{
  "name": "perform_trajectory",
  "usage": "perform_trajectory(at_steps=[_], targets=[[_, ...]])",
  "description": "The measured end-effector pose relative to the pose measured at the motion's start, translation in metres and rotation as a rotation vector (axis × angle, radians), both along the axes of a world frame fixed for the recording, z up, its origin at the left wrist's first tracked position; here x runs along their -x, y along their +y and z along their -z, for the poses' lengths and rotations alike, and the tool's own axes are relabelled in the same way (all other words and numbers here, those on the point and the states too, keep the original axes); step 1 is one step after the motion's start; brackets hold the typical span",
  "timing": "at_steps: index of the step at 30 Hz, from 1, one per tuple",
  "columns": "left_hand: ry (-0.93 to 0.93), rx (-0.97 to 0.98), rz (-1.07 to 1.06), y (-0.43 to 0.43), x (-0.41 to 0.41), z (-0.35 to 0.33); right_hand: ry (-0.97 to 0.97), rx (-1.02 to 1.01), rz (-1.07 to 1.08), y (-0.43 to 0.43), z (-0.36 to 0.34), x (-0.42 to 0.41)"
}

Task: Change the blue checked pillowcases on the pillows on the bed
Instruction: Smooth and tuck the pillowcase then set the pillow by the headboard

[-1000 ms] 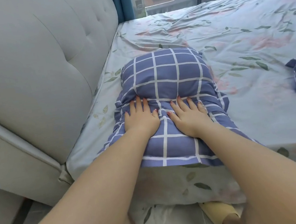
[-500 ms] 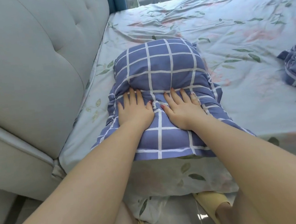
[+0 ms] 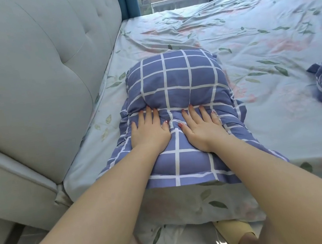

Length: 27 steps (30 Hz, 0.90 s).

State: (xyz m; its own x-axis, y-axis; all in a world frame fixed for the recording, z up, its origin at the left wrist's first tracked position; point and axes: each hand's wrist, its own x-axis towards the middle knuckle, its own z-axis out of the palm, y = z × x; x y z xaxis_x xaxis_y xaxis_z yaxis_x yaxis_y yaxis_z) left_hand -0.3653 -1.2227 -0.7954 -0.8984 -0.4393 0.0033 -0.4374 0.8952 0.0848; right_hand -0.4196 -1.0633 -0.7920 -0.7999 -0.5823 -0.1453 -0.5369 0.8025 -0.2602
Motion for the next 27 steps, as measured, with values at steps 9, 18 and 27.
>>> perform_trajectory(at_steps=[9,18,27], targets=[[0.097,-0.045,-0.013,0.001,-0.005,-0.006,0.041,0.095,0.019,0.000,-0.007,-0.004],[0.224,-0.311,-0.093,0.014,-0.071,-0.038,0.179,0.258,0.227,0.036,-0.046,-0.029],[0.183,-1.135,-0.519,-0.026,-0.091,-0.056,-0.307,0.587,0.564,0.083,-0.051,-0.024]])
